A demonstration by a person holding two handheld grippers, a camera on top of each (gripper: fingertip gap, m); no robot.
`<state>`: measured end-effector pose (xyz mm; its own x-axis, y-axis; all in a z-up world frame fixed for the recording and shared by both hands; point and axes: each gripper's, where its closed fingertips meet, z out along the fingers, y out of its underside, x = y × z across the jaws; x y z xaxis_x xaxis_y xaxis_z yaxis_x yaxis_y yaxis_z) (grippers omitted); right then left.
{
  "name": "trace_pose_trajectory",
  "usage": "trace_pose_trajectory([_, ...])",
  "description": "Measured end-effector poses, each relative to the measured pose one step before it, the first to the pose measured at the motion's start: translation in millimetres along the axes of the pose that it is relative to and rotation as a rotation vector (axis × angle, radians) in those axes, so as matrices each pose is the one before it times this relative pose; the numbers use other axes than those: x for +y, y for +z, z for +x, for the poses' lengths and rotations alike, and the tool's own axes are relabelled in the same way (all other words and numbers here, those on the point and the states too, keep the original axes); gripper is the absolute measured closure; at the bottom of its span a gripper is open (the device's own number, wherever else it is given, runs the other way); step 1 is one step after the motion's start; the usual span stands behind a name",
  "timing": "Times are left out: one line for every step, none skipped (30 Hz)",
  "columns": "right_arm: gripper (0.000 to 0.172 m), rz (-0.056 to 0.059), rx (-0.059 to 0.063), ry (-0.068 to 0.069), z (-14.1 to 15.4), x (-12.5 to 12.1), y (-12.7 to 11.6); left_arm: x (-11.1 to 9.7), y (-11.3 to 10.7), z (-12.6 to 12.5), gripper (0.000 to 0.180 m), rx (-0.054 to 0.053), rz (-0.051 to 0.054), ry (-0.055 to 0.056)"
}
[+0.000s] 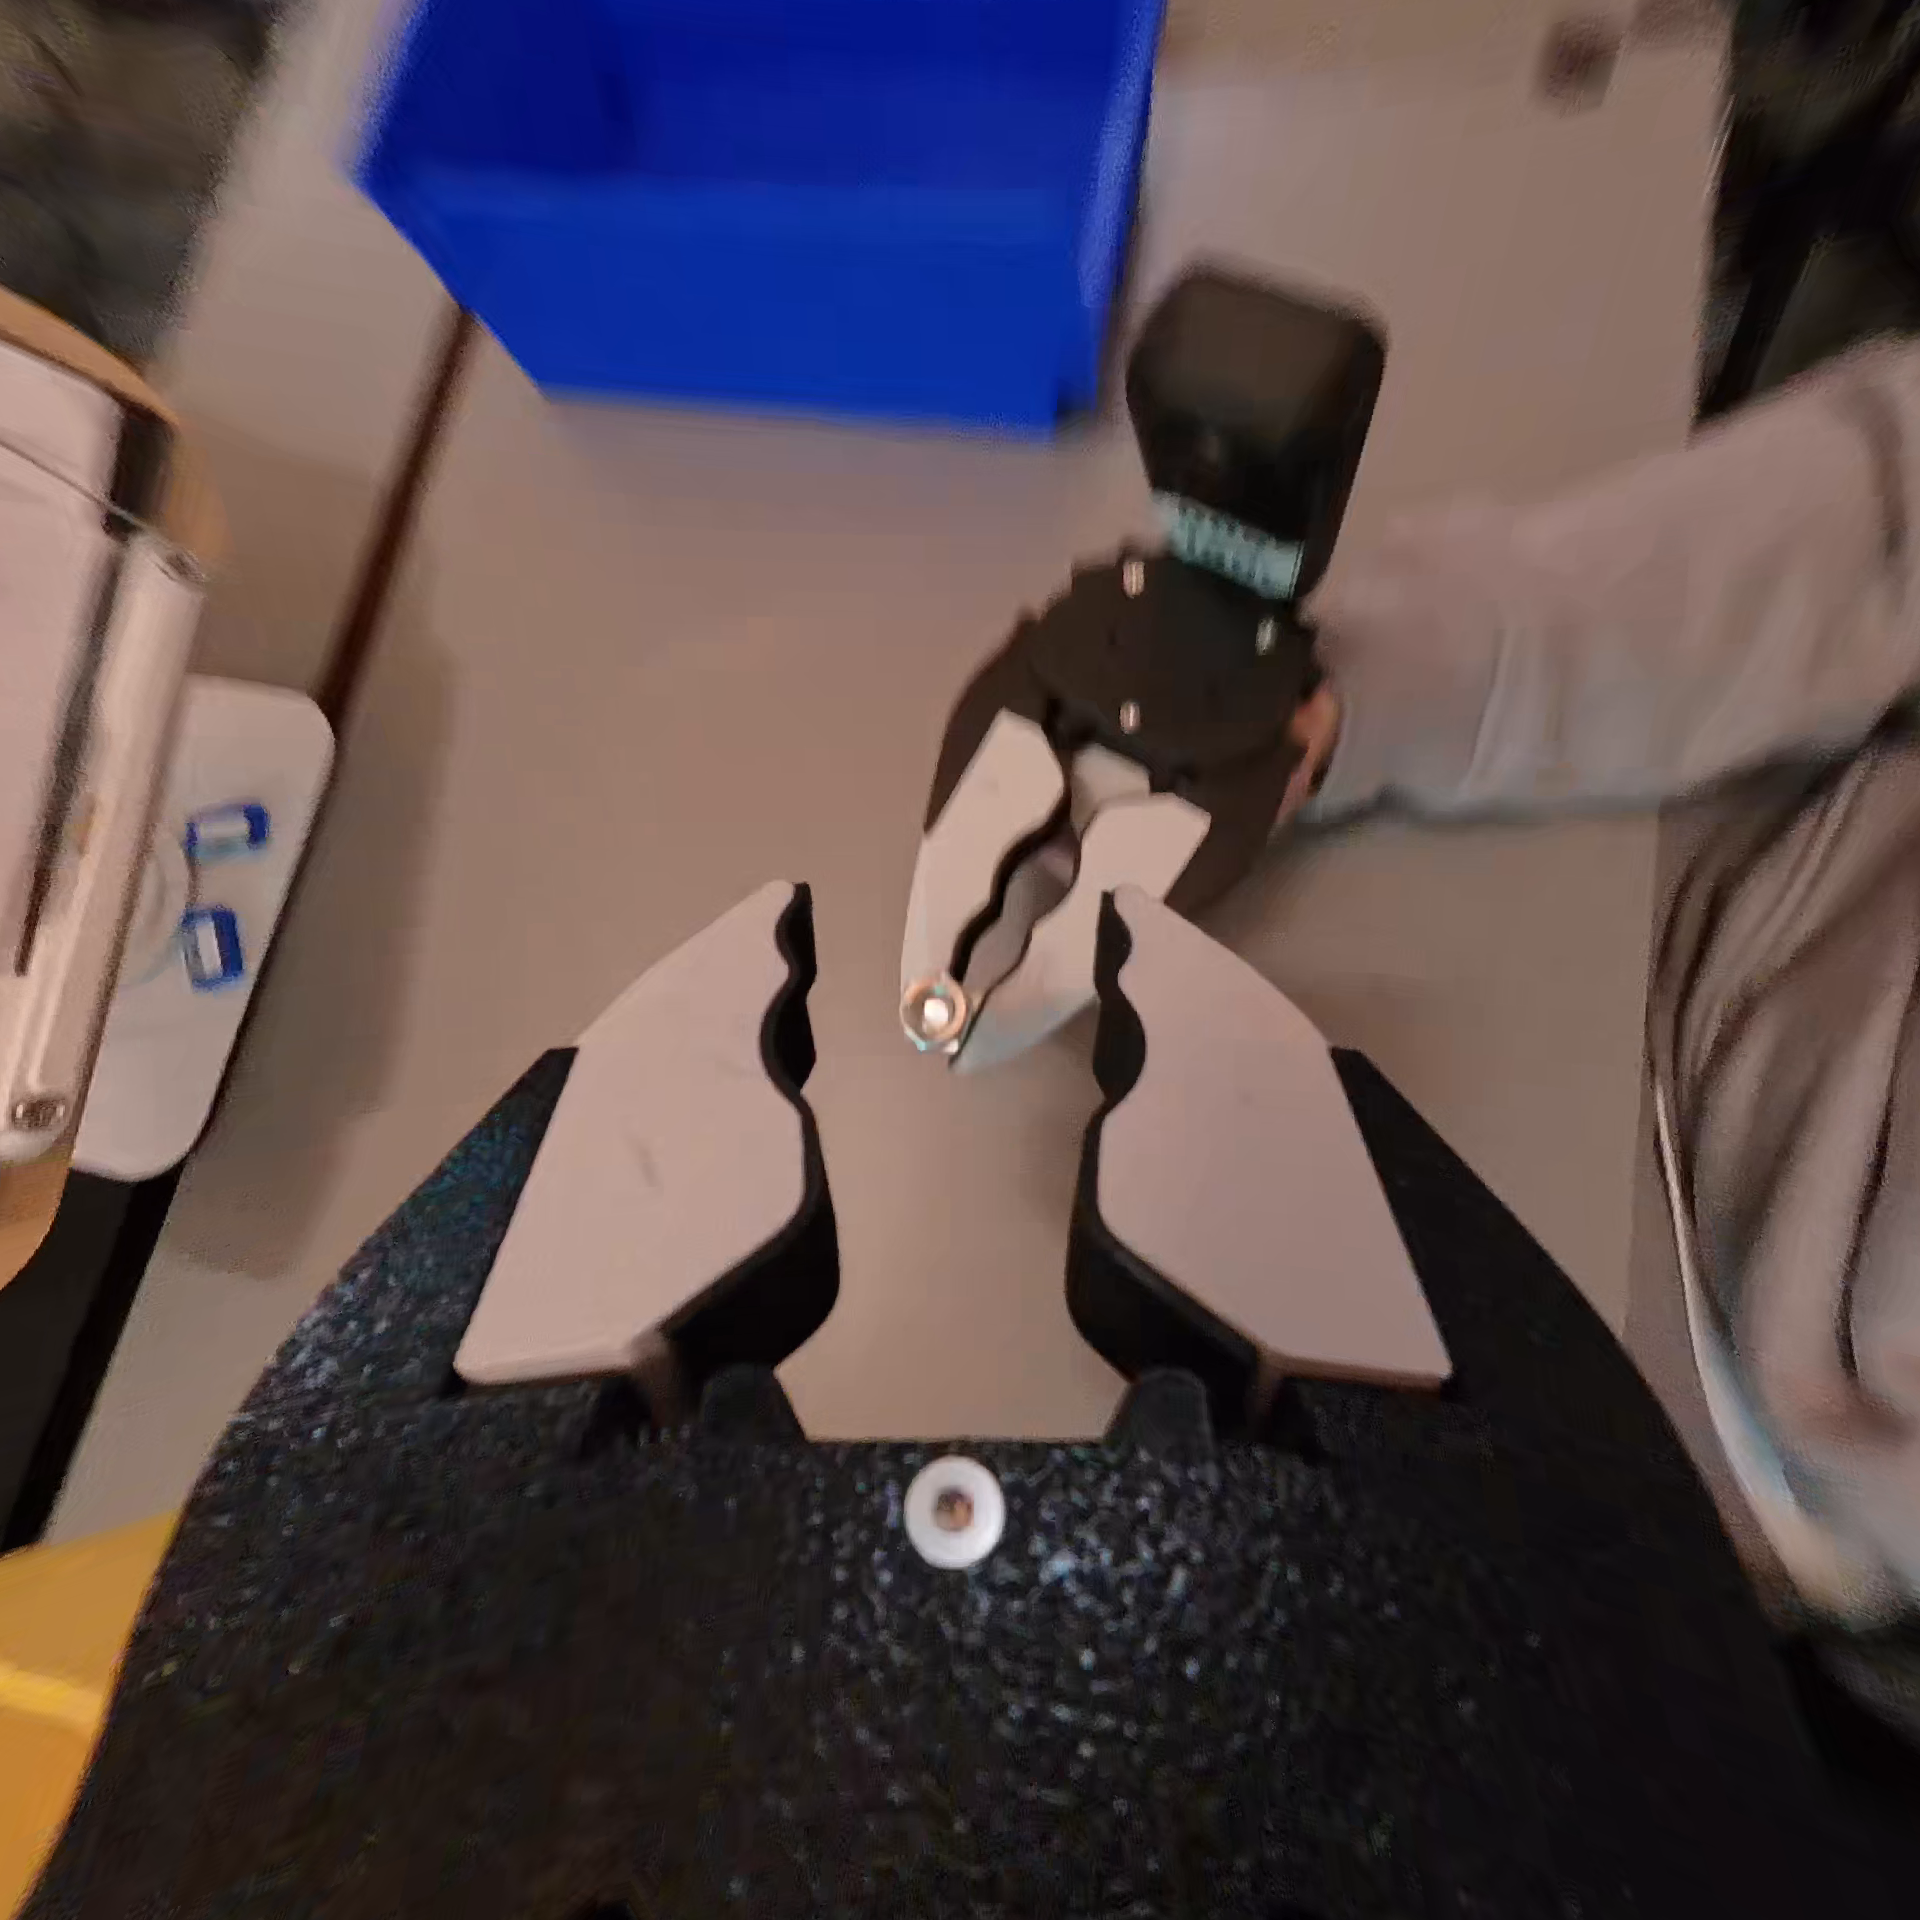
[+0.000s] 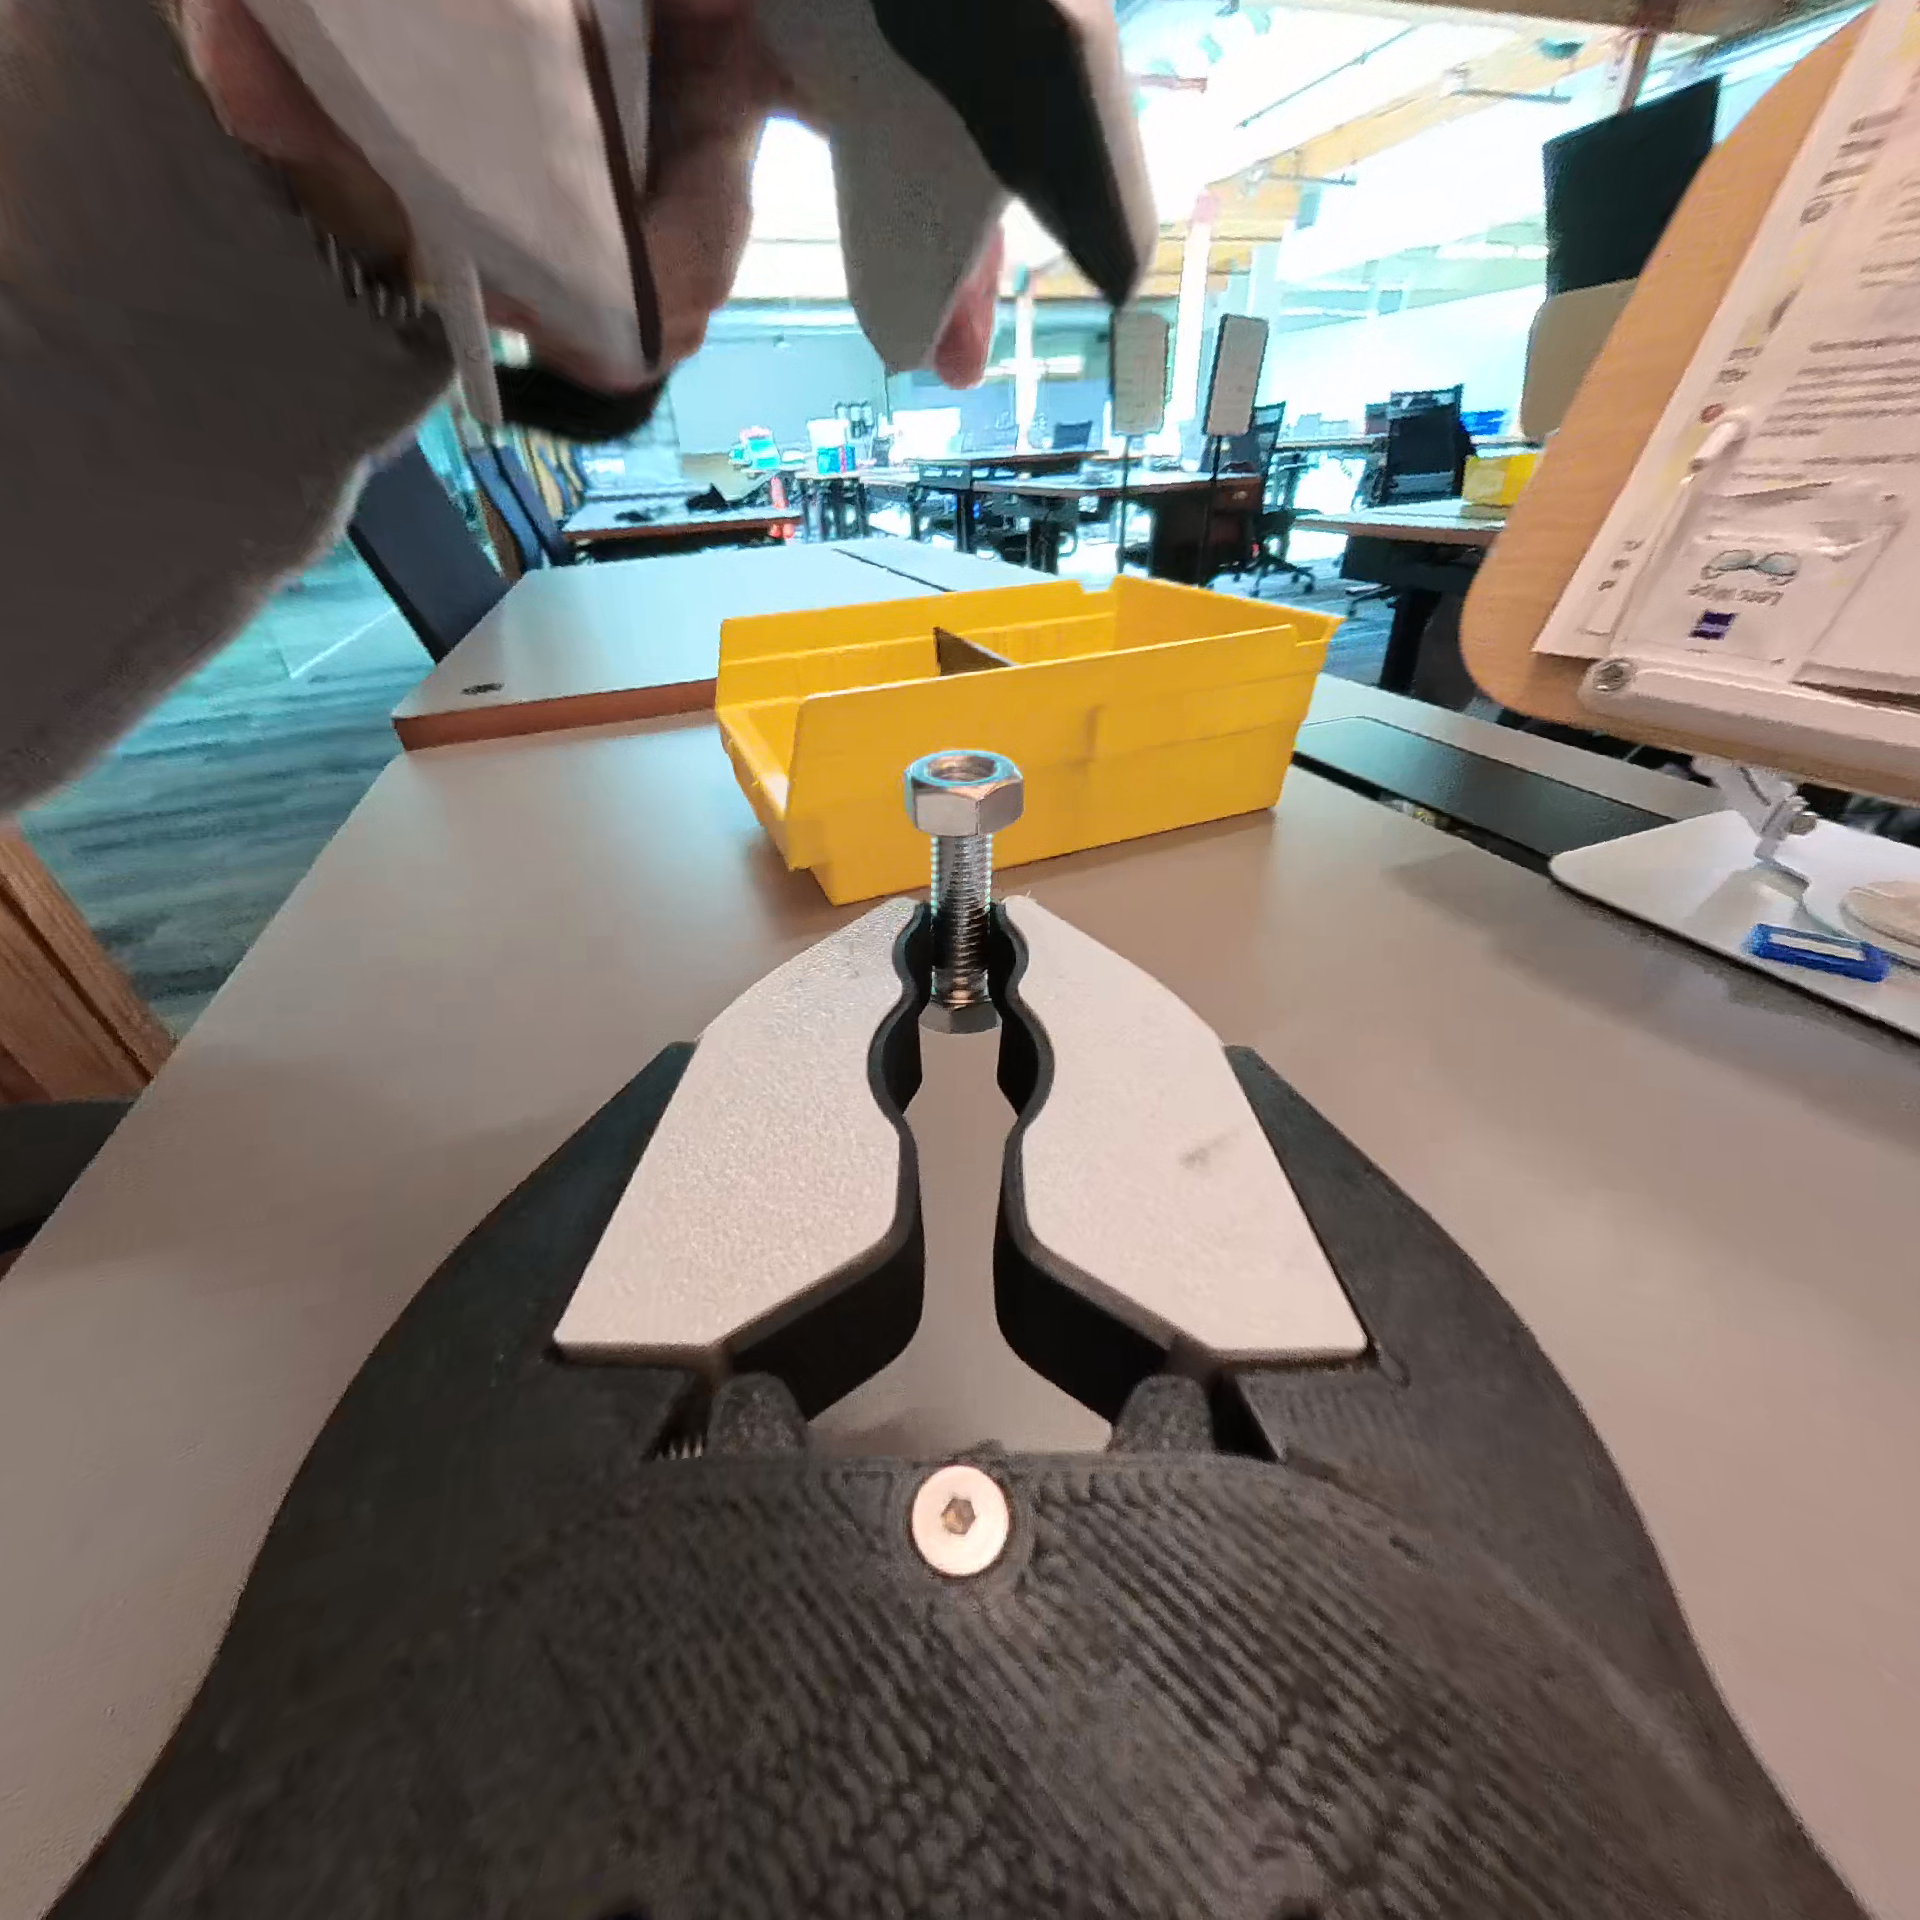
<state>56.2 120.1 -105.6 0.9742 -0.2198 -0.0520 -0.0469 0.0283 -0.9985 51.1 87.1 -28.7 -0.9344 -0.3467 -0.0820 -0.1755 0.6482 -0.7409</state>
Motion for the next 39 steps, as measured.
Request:
trace_pose_trajectory([0.162,0.0113,0.0102,0.0071,4.11,-2.1,-2.55,-7.29,-2.13,-3.69,0.13,-0.0123,0.1201,-0.0312])
trace_pose_trajectory([0.162,0.012,0.0069,0.0079,3.66,-2.16,-2.46,-3.81,-0.16,-3.81,0.131,-0.0117,0.1036,-0.0304])
trace_pose_trajectory([0.162,0.0119,0.008,0.0067,3.59,-1.98,-2.32,-0.58,1.39,-3.98,0.132,-0.0109,0.0857,-0.029])
trace_pose_trajectory([0.162,0.0101,0.0117,0.0059,3.88,-1.56,-2.09,2.22,2.76,-4.16,0.132,-0.0101,0.0699,-0.0249])
trace_pose_trajectory([0.162,0.0087,0.008,0.006,3.23,-1.19,-1.8,4.42,3.76,-3.32,0.131,-0.0021,0.0553,-0.0222])
trace_pose_trajectory([0.162,0.0034,-0.0018,0.0084,1.69,-0.48,-1.36,6.4,4.44,-2.19,0.131,0.008,0.0405,-0.0237])
trace_pose_trajectory([0.162,-0.0018,0.0016,0.0034,1.67,0.52,-0.95,7.17,4.59,-2.06,0.13,0.0104,0.0317,-0.0239])
trace_pose_trajectory([0.162,-0.0066,0.0066,-0.0052,1.84,1.08,-0.75,6.89,4.11,-1.67,0.128,0.0109,0.0291,-0.0194])
trace_pose_trajectory([0.162,-0.0076,0.0013,-0.0039,0.89,1.24,-0.55,6.33,3.28,-1.26,0.128,0.0117,0.0266,-0.0122])
trace_pose_trajectory([0.162,-0.0056,-0.0056,0.0012,0.01,0.95,-0.29,5.45,2.22,-1.9,0.128,0.0048,0.0254,-0.0071])
trace_pose_trajectory([0.162,-0.0022,0.0004,0.0028,0.75,0.49,-0.34,4.33,1.13,-2.43,0.128,-0.0014,0.0267,-0.0061])
trace_pose_trajectory([0.162,-0.0031,0.0012,0.0032,0.89,0.81,-0.19,3.75,0.34,-1.88,0.129,0.0032,0.0281,-0.0096])
trace_pose_trajectory([0.162,-0.0068,-0.0027,0.0033,0.44,1.51,0.16,3.35,-0.13,-1.24,0.131,0.0062,0.0219,-0.0137])
trace_pose_trajectory([0.162,-0.0064,0.0019,-0.0005,0.96,1.5,0.3,3.48,-0.55,-0.92,0.133,0.002,0.0034,-0.0102])
trace_pose_trajectory([0.162,-0.008,0.0052,-0.0059,1.14,1.47,0.55,2.8,-1.33,-0.56,0.133,-0.0033,-0.0077,0.005])
trace_pose_trajectory([0.162,-0.0068,0.0049,-0.0092,0.98,1.04,0.66,1.22,-1.95,-0.68,0.133,-0.0071,0.0039,0.014])
trace_pose_trajectory([0.162,-0.0046,0.0019,-0.0051,0.28,0.74,0.51,0.62,-1.89,-0.09,0.134,-0.0023,0.0123,0.0006])
trace_pose_trajectory([0.162,-0.0021,-0.0017,0.0019,-0.27,0.77,0.38,1.42,-1.16,0.6,0.135,0.0034,0.0051,-0.0136])
trace_pose_trajectory([0.162,-0.0019,-0.0037,0.0034,-0.66,0.75,0.49,2.17,-0.6,0.62,0.136,-0.0003,-0.005,-0.0096])
trace_pose_trajectory([0.162,-0.0024,-0.0038,0.0017,-0.88,0.54,0.47,2.48,-0.45,0.34,0.136,-0.0063,-0.0096,0.0057])
trace_pose_trajectory([0.162,0.0011,-0.0012,-0.0012,-0.71,0.01,0.21,1.54,-0.48,0.07,0.137,-0.0087,-0.0055,0.0151])
trace_pose_trajectory([0.162,0.0014,-0.0057,0.0013,-1.27,-0.44,0.09,0.53,-0.43,-0.23,0.138,-0.0067,-0.001,0.0112])
trace_pose_trajectory([0.162,0.002,-0.0091,0.0032,-1.66,-0.64,0.18,-0.24,-0.34,0.08,0.139,-0.0004,0.0015,0.0015])
trace_pose_trajectory([0.162,0.0025,-0.0021,-0.0001,-0.9,-0.57,0.13,-0.79,-0.56,0.36,0.14,0.0037,0.0061,-0.005])
trace_pose_trajectory([0.162,-0.0001,-0.0015,-0.0019,-0.84,-0.01,0.2,-0.97,-0.66,-0.38,0.141,0.0008,0.0079,-0.0064])
trace_pose_trajectory([0.162,-0.0028,-0.0058,-0.0004,-1.17,0.3,0.31,-0.38,-0.69,-0.66,0.141,-0.002,0.0042,-0.0045])
trace_pose_trajectory([0.162,0.0004,-0.0017,0.0,-0.6,0.08,0.34,0.24,-0.58,-0.36,0.141,0.0002,-0.0006,-0.0017])
trace_pose_trajectory([0.162,0.0017,0.0005,0.0009,-0.2,0.0,0.17,0.1,-0.58,-0.09,0.142,-0.0003,-0.0006,0.0003])
trace_pose_trajectory([0.162,-0.0022,-0.0021,0.0006,-0.31,0.4,0.25,-0.43,-0.33,-0.29,0.142,-0.0029,0.0029,0.0015])
trace_pose_trajectory([0.162,-0.0007,0.0008,-0.0009,0.12,0.2,0.14,-0.41,-0.27,0.05,0.142,-0.0001,0.0019,0.0014])
trace_pose_trajectory([0.162,0.0013,0.0011,-0.0006,0.15,0.03,-0.13,-0.13,-0.26,-0.16,0.143,-0.0005,0.0002,-0.0003])
trace_pose_trajectory([0.162,0.0002,-0.0013,0.0015,-0.06,-0.04,-0.04,0.04,-0.38,-0.87,0.143,-0.0045,0.0003,-0.0005])
trace_pose_trajectory([0.162,0.0024,0.0014,0.002,0.3,-0.34,-0.07,0.32,-0.51,-0.85,0.143,-0.0032,-0.0003,0.0004])
trace_pose_trajectory([0.162,0.0019,0.0012,0.001,0.15,-0.26,-0.15,0.14,-0.61,-0.71,0.144,-0.0017,0.0001,-0.001])
trace_pose_trajectory([0.162,-0.0019,0.0004,-0.0004,0.25,0.24,0.01,-0.21,-0.66,-1.02,0.143,-0.004,0.002,-0.002])
trace_pose_trajectory([0.162,0.0001,0.0026,-0.0014,0.48,-0.02,-0.19,-0.2,-0.81,-1.31,0.144,-0.0054,0.0011,-0.0009])
trace_pose_trajectory([0.162,0.0023,0.0005,0.0015,0.16,-0.22,-0.2,0.09,-0.86,-1.18,0.144,-0.0046,-0.0002,0.0003])
trace_pose_trajectory([0.162,0.001,-0.0008,0.0014,0.04,-0.15,-0.07,-0.05,-1.03,-1.18,0.144,-0.0054,0.001,-0.0001])
trace_pose_trajectory([0.162,0.0,0.0025,-0.0024,0.38,-0.09,-0.02,-0.23,-0.89,-1.02,0.145,-0.0036,0.0023,-0.0003])
